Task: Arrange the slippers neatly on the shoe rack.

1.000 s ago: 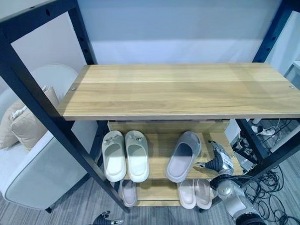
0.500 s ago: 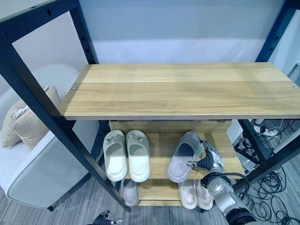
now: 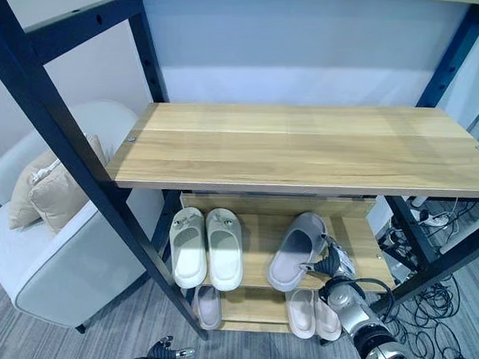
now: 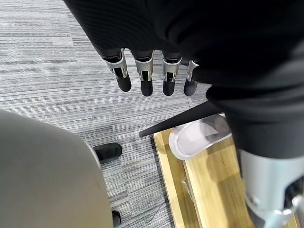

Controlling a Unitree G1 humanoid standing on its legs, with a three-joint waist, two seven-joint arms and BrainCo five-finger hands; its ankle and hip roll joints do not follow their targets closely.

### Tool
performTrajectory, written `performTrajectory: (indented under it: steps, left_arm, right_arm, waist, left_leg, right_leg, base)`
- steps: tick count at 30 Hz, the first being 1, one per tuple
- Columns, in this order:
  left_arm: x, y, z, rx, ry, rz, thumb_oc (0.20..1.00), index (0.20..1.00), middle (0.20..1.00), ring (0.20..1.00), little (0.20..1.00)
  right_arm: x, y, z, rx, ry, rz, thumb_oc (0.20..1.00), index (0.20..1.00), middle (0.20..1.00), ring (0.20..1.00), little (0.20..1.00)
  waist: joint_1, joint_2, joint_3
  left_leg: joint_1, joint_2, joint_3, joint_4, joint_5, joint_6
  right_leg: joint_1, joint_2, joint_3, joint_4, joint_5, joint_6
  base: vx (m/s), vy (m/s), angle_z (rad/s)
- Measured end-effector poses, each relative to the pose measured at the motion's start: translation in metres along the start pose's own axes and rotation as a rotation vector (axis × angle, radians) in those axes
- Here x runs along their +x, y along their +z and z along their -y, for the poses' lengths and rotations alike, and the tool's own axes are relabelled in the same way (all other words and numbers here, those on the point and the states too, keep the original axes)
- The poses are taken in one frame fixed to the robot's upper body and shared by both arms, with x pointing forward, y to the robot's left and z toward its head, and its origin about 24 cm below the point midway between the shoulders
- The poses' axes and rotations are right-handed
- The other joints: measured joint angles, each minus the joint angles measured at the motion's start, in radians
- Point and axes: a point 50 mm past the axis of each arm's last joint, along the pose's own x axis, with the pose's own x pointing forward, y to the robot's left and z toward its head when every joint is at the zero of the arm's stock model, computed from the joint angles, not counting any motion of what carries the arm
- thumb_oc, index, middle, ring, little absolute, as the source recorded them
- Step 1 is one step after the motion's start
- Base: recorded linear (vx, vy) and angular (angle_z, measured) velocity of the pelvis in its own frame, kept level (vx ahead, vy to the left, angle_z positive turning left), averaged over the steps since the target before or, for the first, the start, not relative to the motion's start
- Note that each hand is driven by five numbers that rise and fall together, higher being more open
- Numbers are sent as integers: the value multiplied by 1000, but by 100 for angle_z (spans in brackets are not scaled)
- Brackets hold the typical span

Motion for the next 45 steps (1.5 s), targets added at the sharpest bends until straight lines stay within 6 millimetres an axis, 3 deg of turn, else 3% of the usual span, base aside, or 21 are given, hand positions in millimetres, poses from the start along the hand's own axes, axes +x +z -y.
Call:
performTrajectory:
  steps: [5, 6, 7, 13, 25, 29, 33, 36, 41, 43, 44, 45]
  left_arm:
    - [0, -1, 0, -2, 1, -5, 1000, 1000, 1000, 1000, 1000]
    - [0, -2, 0, -7, 2, -8, 1000, 1000, 1000, 1000, 1000]
    - [-1, -3, 0, -23, 4, -12, 1000, 1000, 1000, 1000, 1000]
    - [0, -2, -2, -24, 13, -16, 1000, 1000, 1000, 1000, 1000]
    - [-1, -6, -1, -27, 13, -25, 1000, 1000, 1000, 1000, 1000]
    - [-2, -10, -3, -62, 39, -37, 1000, 1000, 1000, 1000, 1000]
    - [-1, -9, -5, -73, 49, -34, 1000, 1000, 1000, 1000, 1000]
    - [-2, -12, -6, -90, 54, -43, 1000, 1000, 1000, 1000, 1000]
    - [-4, -20, -5, -106, 56, -61, 1000, 1000, 1000, 1000, 1000]
    - [-4, -22, -5, -150, 64, -71, 1000, 1000, 1000, 1000, 1000]
    - [-5, -23, -7, -209, 77, -68, 1000, 1000, 1000, 1000, 1000]
    - [-1, -4, -14, -244, 94, -6, 1000, 1000, 1000, 1000, 1000]
  right_arm:
    - [0, 0, -1, 4, 1, -10, 1000, 1000, 1000, 1000, 1000]
    - [-1, -1, -3, 14, 5, -18, 288, 288, 288, 288, 288]
    - [-2, -2, -6, 21, 12, -27, 200, 200, 200, 200, 200]
    - [7, 5, 0, 52, -27, -34, 200, 200, 200, 200, 200]
    - [5, 4, 4, 90, -58, -39, 200, 200, 200, 200, 200]
    - [-9, 7, 6, 143, -85, 18, 200, 200, 200, 200, 200]
    - [-26, -8, 4, 66, -64, 39, 200, 200, 200, 200, 200]
    - [-34, -20, 11, -7, -61, 43, 200, 200, 200, 200, 200]
    - [-35, -19, 14, -38, -42, 72, 200, 200, 200, 200, 200]
    - [-34, -9, 16, -30, -45, 126, 200, 200, 200, 200, 200]
    - [-34, -10, 15, -24, -44, 129, 200, 200, 200, 200, 200]
    - [-31, -8, 16, -25, -47, 136, 200, 200, 200, 200, 200]
  waist:
    - [0, 1, -7]
    - [-1, 3, -9]
    - [-1, 4, -12]
    - [-2, 1, -24]
    - [-4, 12, -21]
    - [-11, 27, -22]
    - [-13, 31, -23]
    - [-28, 38, -28]
    - [-33, 56, -43]
    - [-28, 67, -39]
    - [-19, 66, -34]
    - [-5, 54, 5]
  left_leg:
    - [0, 0, -1, 0, 0, 0]
    - [1, 0, -1, 0, 0, 0]
    - [1, 0, -1, 0, 0, 0]
    - [0, 1, -1, 0, -2, -4]
    - [0, 1, -2, 0, -2, -4]
    - [2, 2, -4, 0, 2, 1]
    - [19, 2, -6, 0, 1, 0]
    - [27, 3, -14, 0, -5, -9]
    - [37, 15, -14, 0, -13, -8]
    - [28, 28, -12, 0, -4, -14]
    - [-27, 28, -16, 60, 16, -40]
    - [-101, 17, -16, 137, 43, -76]
  right_leg:
    - [0, 0, -1, 0, 0, 0]
    - [1, 0, -1, 0, 0, 0]
    - [1, 0, -1, 0, 0, 0]
    - [1, 1, -2, -3, -1, -1]
    - [1, 1, -2, -4, -1, -1]
    - [1, 2, -2, -4, -3, -1]
    - [18, 2, -3, -4, -6, -2]
    - [30, 4, -4, -4, -7, -3]
    - [39, 16, -1, -2, -18, -12]
    - [21, 30, 0, -2, -13, -21]
    - [-22, 40, -8, 30, -16, -26]
    - [-83, 24, -13, 87, -24, -48]
  base:
    - [0, 0, 0]
    - [0, 0, 0]
    - [0, 0, 0]
    - [0, 0, 0]
    - [0, 0, 0]
    - [-34, -47, 1]
    - [-24, -73, 1]
    - [-15, -104, 4]
    - [-33, -108, -2]
    - [-308, -46, 0]
    - [-396, -1, 12]
    - [-281, 87, 35]
